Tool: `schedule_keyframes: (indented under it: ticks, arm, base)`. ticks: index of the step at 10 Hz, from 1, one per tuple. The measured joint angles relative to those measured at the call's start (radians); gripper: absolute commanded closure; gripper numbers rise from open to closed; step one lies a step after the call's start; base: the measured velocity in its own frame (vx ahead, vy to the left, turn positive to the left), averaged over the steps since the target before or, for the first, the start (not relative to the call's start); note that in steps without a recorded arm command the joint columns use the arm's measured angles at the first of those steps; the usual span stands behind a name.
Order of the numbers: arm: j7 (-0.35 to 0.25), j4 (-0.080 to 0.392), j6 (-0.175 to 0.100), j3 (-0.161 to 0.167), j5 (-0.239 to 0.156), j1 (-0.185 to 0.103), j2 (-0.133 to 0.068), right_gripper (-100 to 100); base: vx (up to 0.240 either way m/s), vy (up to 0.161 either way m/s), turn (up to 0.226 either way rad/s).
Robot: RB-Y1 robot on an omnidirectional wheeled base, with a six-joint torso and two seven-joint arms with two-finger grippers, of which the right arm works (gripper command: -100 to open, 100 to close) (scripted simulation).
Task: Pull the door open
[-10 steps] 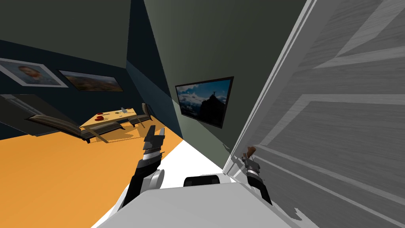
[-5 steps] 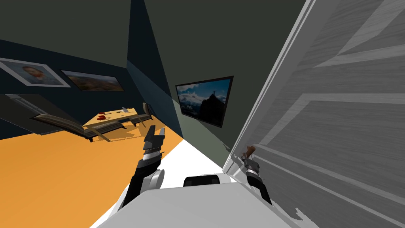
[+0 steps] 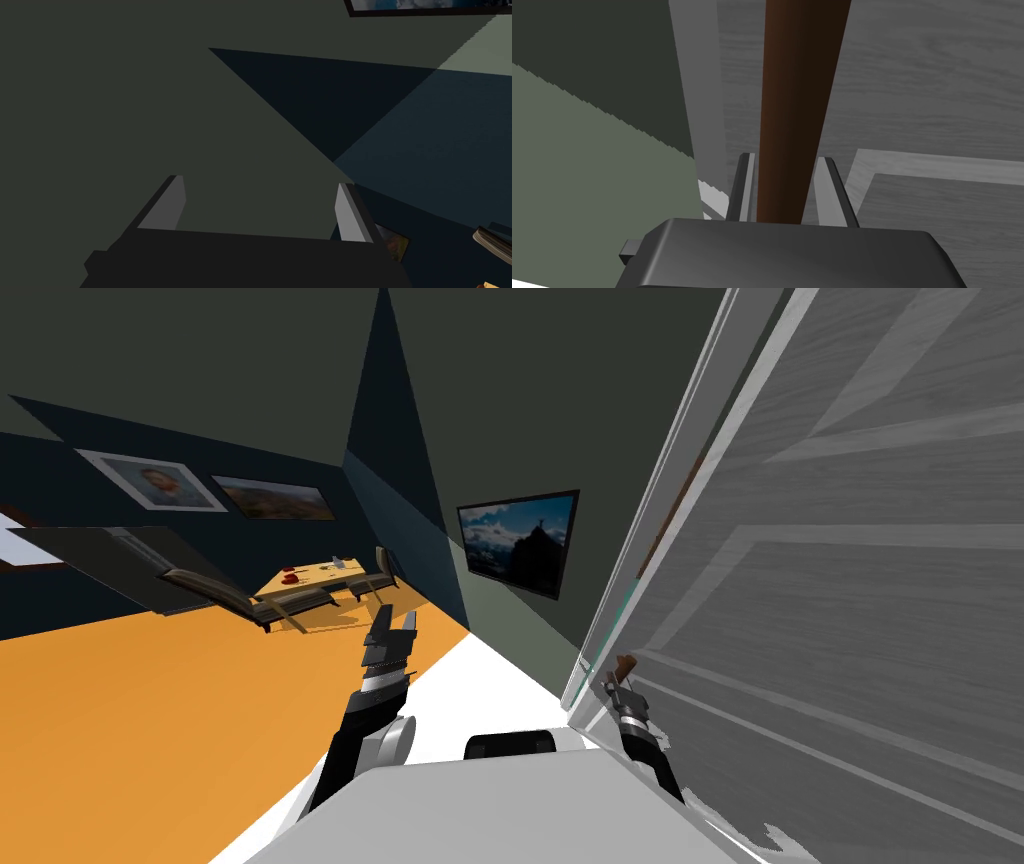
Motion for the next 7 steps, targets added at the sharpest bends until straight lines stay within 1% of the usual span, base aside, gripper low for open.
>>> schedule_keyframes:
  ticks: [2, 3, 4, 6, 7]
  arm:
    - [-0.016, -0.012, -0.001, 0.028, 0.015, 0.01, -0.009, 100]
    - [-0.022, -0.015, -0.003, 0.039, 0.022, 0.013, -0.011, 100]
    - [-0.023, -0.015, -0.002, 0.044, 0.024, 0.014, -0.009, 100]
    - [-0.034, -0.026, -0.008, 0.062, 0.036, 0.017, -0.023, 100]
    - [-0.042, -0.034, -0.011, 0.074, 0.042, 0.023, -0.028, 100]
  base:
    - [-0.212, 0.01, 0.065]
    - [-0.092, -0.003, 0.029]
    - [-0.141, -0.001, 0.058]
    - [-0.232, -0.003, 0.068]
    - [-0.234, -0.033, 0.061]
